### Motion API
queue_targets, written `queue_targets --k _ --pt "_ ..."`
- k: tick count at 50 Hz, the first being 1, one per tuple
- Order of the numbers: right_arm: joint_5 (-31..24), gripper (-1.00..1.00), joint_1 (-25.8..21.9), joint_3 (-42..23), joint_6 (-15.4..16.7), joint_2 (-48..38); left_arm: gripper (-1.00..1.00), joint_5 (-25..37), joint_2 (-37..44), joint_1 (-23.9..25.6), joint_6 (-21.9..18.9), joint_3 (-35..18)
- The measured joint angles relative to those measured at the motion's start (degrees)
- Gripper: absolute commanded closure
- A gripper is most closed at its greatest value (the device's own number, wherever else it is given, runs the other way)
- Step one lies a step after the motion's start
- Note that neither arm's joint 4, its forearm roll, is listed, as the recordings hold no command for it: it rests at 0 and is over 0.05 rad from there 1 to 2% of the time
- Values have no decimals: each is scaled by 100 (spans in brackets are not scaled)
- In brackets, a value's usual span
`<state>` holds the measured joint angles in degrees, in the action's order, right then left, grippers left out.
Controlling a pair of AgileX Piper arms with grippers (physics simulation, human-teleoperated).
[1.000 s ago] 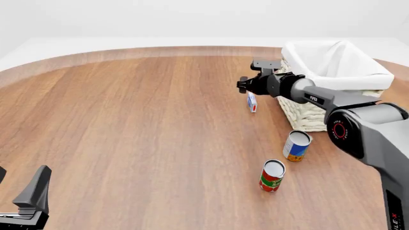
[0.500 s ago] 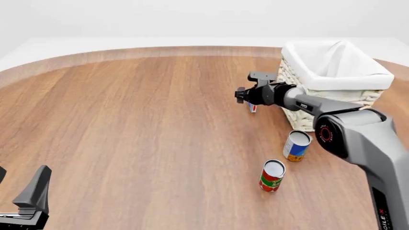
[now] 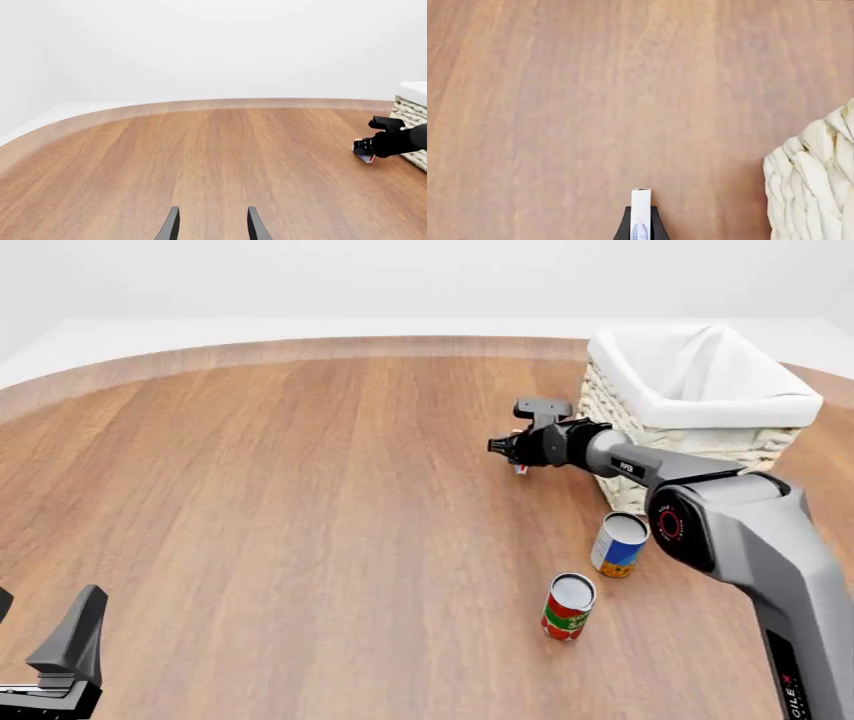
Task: Pick up the alphabet soup and the cream cheese box, and put them in the basket.
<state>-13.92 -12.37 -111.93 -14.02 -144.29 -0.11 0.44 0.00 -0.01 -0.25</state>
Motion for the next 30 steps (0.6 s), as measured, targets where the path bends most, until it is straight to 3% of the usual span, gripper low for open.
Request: queue_targets --k 30 --pt "462 100 -269 1071 264 1164 -100 0 0 0 0 0"
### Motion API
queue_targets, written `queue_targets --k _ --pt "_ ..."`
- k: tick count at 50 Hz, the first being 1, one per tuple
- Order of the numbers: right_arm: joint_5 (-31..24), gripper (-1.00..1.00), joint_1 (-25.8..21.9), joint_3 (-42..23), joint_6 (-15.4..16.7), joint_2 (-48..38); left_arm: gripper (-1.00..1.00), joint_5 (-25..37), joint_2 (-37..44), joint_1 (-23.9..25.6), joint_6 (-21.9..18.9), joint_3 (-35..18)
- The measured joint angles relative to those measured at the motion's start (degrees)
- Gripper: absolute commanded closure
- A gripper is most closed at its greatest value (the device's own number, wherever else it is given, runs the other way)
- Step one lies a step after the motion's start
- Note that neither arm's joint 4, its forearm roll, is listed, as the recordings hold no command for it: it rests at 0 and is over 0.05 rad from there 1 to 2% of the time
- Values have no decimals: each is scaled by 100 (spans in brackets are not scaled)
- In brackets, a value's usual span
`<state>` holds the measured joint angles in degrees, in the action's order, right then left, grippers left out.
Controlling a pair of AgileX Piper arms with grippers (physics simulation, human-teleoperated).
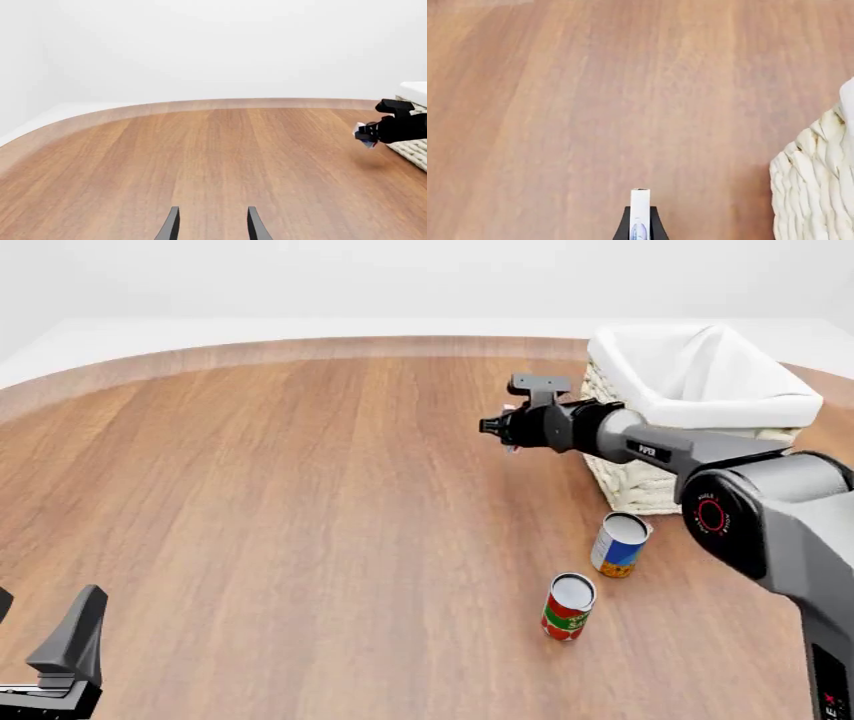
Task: Pick up the alphabet soup and the cream cheese box, and put them in the basket.
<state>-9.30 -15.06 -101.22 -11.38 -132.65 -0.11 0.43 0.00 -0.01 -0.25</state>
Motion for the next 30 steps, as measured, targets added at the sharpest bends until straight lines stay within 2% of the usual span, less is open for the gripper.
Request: queue_targets --k 30 --pt "701 100 -395 1909 75 2143 -100 0 0 0 0 0"
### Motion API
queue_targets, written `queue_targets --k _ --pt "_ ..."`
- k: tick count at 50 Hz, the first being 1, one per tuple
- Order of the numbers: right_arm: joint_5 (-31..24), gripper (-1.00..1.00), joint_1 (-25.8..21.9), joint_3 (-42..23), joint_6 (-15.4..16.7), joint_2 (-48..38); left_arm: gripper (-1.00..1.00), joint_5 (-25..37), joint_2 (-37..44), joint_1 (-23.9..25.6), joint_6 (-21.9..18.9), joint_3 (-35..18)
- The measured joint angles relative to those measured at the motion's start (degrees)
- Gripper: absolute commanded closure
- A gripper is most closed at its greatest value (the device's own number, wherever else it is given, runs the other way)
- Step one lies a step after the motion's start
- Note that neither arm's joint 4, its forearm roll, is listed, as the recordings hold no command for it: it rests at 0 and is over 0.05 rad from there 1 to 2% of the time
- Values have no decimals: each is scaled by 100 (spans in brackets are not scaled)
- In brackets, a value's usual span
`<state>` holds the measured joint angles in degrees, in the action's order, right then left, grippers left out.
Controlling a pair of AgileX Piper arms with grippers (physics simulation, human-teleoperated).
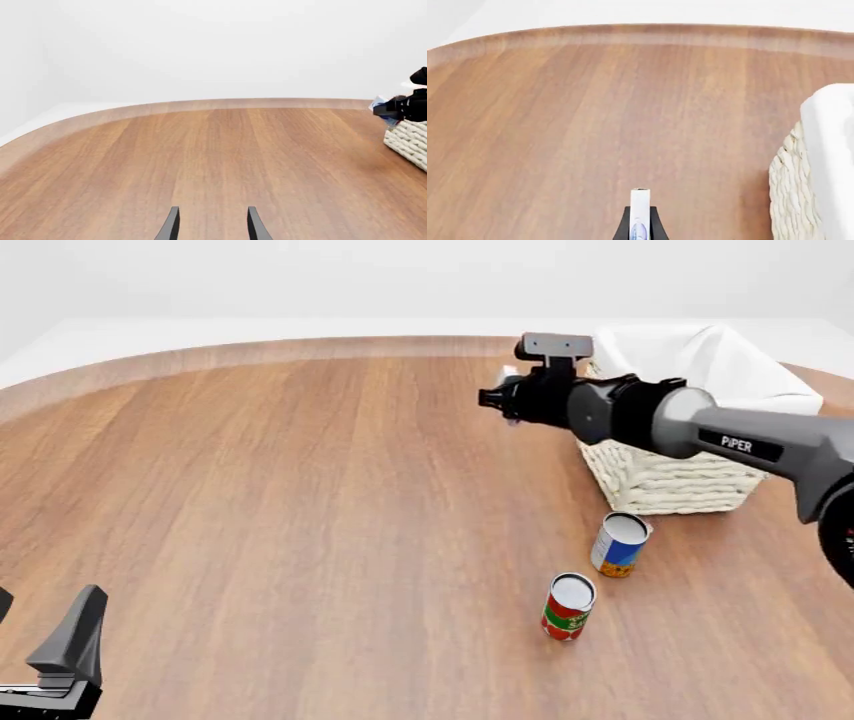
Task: Pick up the alphabet soup and the cream cheese box, and put them in the basket.
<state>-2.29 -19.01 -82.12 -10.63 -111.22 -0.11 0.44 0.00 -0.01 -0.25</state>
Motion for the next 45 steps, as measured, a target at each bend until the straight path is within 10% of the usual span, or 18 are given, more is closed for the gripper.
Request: queue_targets --k 45 --pt "-669 100 1093 731 784 2148 -100 0 0 0 0 0"
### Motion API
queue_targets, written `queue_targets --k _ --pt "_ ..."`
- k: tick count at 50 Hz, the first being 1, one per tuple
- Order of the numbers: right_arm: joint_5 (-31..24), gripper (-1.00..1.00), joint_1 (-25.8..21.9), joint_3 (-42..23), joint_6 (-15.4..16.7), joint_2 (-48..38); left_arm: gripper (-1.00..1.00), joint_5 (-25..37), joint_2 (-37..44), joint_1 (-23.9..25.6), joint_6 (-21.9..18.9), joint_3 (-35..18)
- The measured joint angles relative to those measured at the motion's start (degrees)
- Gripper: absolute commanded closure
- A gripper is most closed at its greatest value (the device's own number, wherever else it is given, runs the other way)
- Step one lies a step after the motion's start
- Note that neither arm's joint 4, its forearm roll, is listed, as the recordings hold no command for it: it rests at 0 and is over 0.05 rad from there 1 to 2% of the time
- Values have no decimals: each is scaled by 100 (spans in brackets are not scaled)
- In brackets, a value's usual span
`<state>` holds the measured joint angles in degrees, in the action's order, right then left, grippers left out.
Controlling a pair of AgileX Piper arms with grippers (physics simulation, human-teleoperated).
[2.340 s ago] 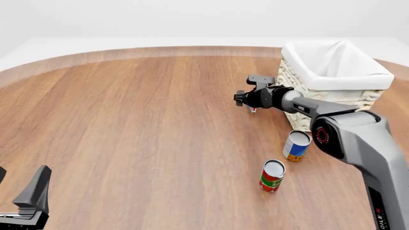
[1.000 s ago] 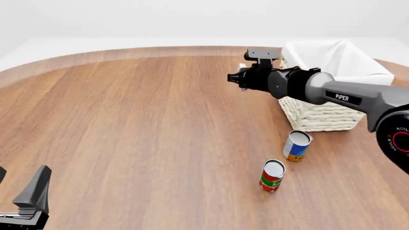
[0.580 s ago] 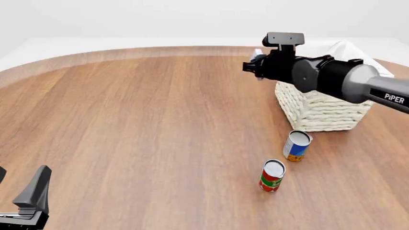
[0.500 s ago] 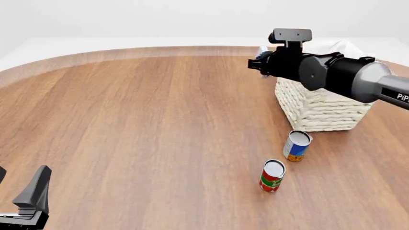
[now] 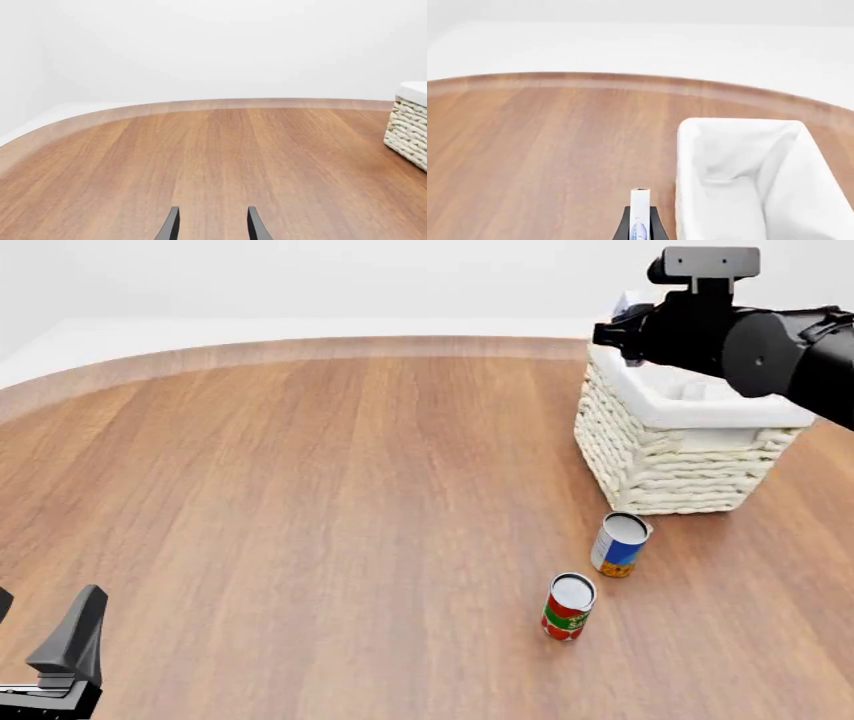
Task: Pick up the alphabet soup and the cream cheese box, and put them in the basket.
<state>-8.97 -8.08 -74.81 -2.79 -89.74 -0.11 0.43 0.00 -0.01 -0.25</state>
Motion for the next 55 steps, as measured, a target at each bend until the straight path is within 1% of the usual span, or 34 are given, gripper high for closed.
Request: queue_targets --k 14,29,41,55 --pt "-273 100 511 -244 138 38 -100 0 0 0 0 0" --pt "-586 100 921 -831 208 -343 -100 0 0 0 0 0" --pt "-838 100 1138 -1382 168 -841 -100 0 0 0 0 0" --pt "-958 100 1256 -1778 57 -1306 -100 0 0 0 0 0"
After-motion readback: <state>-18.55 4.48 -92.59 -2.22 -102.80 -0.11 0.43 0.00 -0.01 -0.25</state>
